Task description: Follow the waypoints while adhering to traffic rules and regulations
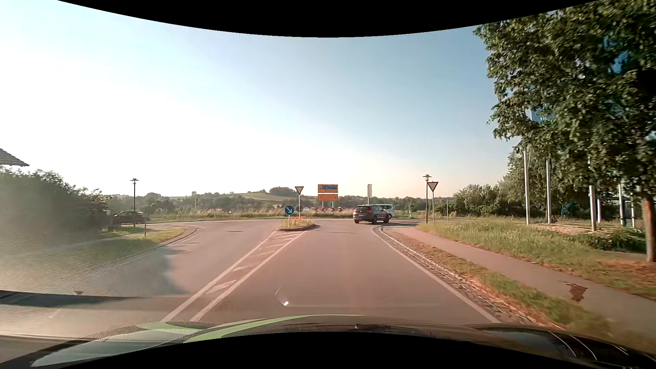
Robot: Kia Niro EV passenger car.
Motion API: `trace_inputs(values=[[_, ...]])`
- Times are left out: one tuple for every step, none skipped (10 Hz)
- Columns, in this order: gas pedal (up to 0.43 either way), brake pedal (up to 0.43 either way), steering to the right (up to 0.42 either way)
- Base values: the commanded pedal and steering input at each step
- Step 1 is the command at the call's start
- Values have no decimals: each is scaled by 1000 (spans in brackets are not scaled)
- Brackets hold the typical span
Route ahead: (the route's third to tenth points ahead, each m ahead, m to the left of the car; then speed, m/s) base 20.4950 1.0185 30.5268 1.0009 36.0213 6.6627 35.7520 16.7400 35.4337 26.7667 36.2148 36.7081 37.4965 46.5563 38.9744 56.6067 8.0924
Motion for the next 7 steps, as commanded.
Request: trace_inputs(values=[[0, 122, 17], [0, 122, 16], [0, 128, 16], [0, 128, 16], [0, 128, 16], [0, 128, 16], [0, 134, 16]])
